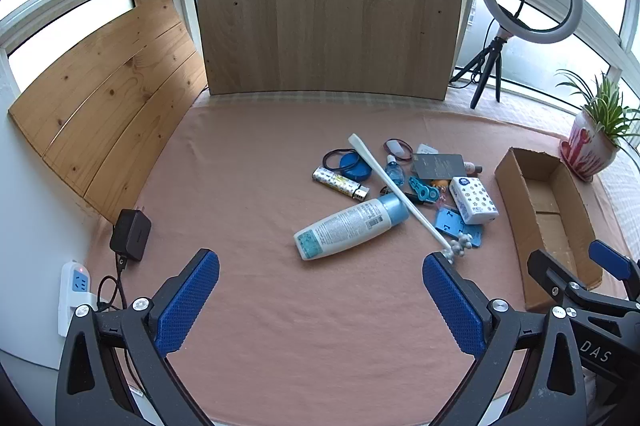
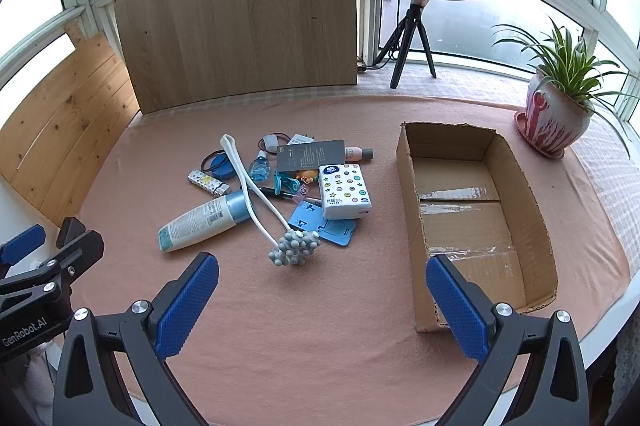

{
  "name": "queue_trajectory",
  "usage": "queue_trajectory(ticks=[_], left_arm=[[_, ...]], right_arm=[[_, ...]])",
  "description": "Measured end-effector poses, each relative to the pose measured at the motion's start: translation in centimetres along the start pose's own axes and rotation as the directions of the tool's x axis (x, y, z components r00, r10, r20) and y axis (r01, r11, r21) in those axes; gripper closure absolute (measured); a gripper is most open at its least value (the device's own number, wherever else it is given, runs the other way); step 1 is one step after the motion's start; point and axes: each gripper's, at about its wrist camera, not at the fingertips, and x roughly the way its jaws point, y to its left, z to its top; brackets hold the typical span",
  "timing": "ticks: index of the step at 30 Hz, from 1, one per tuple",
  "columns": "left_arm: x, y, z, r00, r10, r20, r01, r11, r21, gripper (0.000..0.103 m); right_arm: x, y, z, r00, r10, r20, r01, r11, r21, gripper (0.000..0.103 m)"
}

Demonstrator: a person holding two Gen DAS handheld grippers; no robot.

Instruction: Organize objects

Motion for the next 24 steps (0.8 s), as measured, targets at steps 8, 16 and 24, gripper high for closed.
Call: queue_trajectory(ticks=[8,16,24], left_arm=[[-0.04,-0.25,-0.26,1.0,0.001,0.002,-0.001,1.0,0.002,0.0],[-0.38,-0.81,-0.34,1.0,0.004,0.006,-0.004,1.0,0.003,0.0],[-0.54,-0.76,-0.41,1.0,0.009,0.009,-0.009,1.0,0.002,0.0]], right_arm=[[-0.26,-0.02,-0.16,1.0,-0.008,0.004,0.008,1.0,-0.012,0.0],[-0.37,-0.21,-0.13,1.0,-0.003,0.007,0.003,1.0,-0.014,0.0],[-0.27,-0.29,-0.28,1.0,-0.003,0.003,0.003,1.0,-0.015,0.0]])
